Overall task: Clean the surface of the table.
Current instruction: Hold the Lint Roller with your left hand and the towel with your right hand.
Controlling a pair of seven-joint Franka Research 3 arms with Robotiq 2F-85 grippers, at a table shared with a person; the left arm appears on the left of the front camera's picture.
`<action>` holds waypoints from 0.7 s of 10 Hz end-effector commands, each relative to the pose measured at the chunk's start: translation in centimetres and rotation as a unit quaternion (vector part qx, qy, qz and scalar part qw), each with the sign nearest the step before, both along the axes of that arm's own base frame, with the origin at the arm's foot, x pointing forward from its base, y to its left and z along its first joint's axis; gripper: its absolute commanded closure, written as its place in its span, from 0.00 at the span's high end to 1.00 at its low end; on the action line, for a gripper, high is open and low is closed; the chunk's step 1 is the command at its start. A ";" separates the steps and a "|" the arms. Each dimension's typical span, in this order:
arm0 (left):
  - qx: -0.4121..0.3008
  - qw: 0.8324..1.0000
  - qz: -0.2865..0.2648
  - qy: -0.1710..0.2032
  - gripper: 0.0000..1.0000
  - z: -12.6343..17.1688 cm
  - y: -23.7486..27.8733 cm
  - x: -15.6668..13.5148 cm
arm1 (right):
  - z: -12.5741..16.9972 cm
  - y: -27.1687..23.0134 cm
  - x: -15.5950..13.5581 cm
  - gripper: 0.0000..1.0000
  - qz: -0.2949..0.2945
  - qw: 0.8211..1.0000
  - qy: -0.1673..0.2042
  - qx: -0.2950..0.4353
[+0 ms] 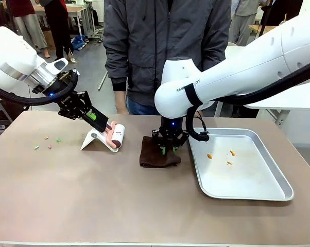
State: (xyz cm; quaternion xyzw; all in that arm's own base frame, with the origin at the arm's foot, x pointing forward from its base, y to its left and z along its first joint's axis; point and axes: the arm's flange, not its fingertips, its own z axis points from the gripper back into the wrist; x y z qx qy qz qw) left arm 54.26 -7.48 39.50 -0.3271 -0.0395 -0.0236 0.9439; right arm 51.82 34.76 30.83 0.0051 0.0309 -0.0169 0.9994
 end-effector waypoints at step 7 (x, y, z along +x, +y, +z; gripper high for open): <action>-0.019 1.000 0.001 -0.019 0.00 0.3 -0.2 -0.4 | -0.2 -1.0 -0.2 0.00 -0.007 1.000 0.000 -0.008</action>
